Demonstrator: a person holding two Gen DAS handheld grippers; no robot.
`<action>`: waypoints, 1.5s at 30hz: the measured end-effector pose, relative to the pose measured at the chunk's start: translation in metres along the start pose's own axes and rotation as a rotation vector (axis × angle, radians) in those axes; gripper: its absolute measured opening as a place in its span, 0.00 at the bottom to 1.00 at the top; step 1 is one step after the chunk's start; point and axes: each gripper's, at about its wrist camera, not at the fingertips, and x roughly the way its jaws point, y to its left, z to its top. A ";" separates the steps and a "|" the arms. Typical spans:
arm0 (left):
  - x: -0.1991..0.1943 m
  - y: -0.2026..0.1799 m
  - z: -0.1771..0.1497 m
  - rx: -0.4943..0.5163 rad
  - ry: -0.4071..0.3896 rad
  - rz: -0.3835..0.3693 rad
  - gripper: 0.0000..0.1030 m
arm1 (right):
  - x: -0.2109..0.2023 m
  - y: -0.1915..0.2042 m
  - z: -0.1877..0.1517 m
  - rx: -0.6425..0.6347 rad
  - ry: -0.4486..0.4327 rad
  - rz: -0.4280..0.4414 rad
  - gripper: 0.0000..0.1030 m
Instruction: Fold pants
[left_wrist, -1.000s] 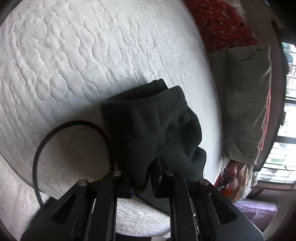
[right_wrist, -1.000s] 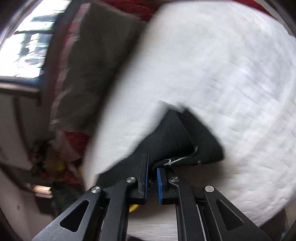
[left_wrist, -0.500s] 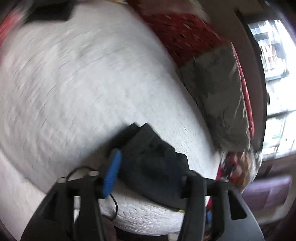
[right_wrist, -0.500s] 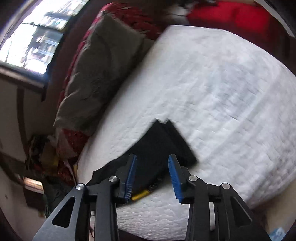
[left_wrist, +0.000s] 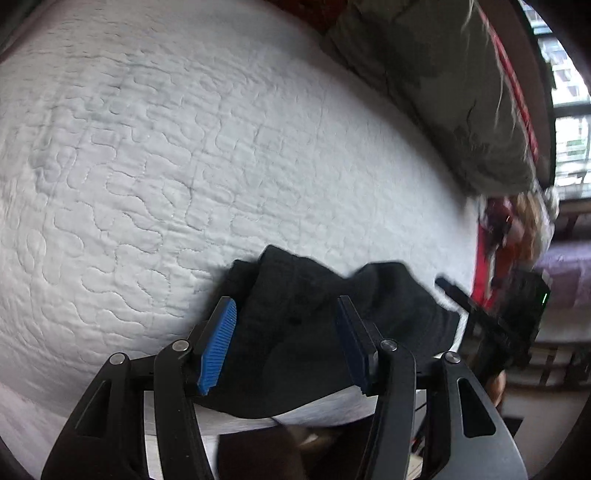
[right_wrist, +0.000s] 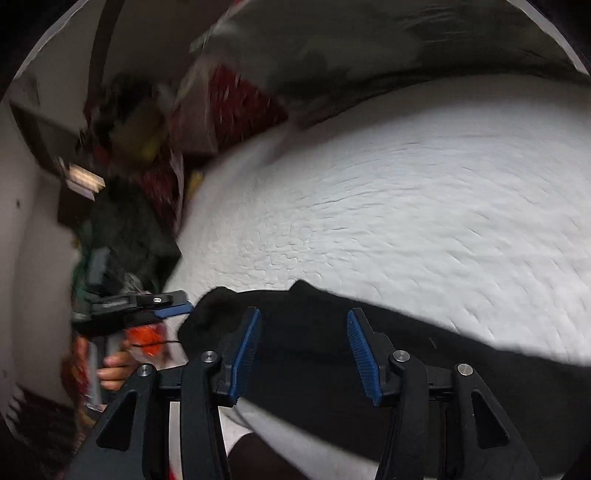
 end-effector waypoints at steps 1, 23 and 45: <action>0.002 0.003 -0.001 0.008 0.012 0.010 0.52 | 0.008 0.004 0.002 -0.020 0.016 -0.021 0.50; 0.008 0.028 -0.046 -0.206 -0.270 0.019 0.04 | 0.067 0.043 0.003 -0.306 0.052 -0.276 0.06; 0.018 0.002 -0.022 0.001 -0.065 -0.094 0.02 | 0.092 0.030 0.007 -0.242 0.112 -0.228 0.38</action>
